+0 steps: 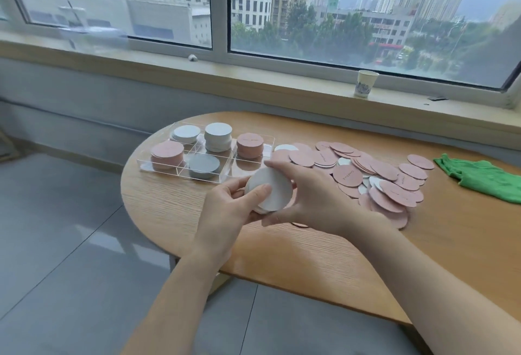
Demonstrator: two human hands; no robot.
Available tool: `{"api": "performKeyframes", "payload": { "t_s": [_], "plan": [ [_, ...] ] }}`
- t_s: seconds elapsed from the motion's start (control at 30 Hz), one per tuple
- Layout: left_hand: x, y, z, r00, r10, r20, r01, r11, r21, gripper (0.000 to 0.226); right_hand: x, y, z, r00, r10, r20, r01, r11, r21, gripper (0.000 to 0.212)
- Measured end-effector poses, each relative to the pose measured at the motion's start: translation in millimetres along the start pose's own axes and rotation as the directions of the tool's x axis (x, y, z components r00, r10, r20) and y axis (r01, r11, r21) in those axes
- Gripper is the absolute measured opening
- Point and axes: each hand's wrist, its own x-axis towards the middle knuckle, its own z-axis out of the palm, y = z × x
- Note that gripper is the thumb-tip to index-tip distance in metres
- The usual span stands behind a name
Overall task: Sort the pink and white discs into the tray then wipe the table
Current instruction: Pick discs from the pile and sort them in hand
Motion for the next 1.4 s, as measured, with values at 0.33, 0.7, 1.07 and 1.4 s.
{"api": "performKeyframes", "payload": {
  "t_s": [0.33,0.7,1.07,1.4],
  "plan": [
    [18,17,-52,0.989,0.004,-0.148,-0.016,0.997,-0.079,0.024,64,-26,33,0.986,-0.147,-0.076,0.154,0.983,0.101,0.084],
    [32,27,-90,0.964,0.024,-0.266,-0.06,0.99,-0.128,0.026,107,-36,37,0.975,0.008,0.223,-0.14,0.799,0.584,0.043],
    [60,27,-114,0.889,0.241,-0.389,-0.159,0.96,0.232,0.048,183,-24,42,0.923,0.052,0.38,-0.35,0.521,0.778,0.041],
    [73,16,-122,0.832,0.337,-0.44,-0.151,0.902,0.405,0.032,278,-21,20,0.956,0.135,0.259,-0.262,0.788,0.557,0.031]
  ]
}}
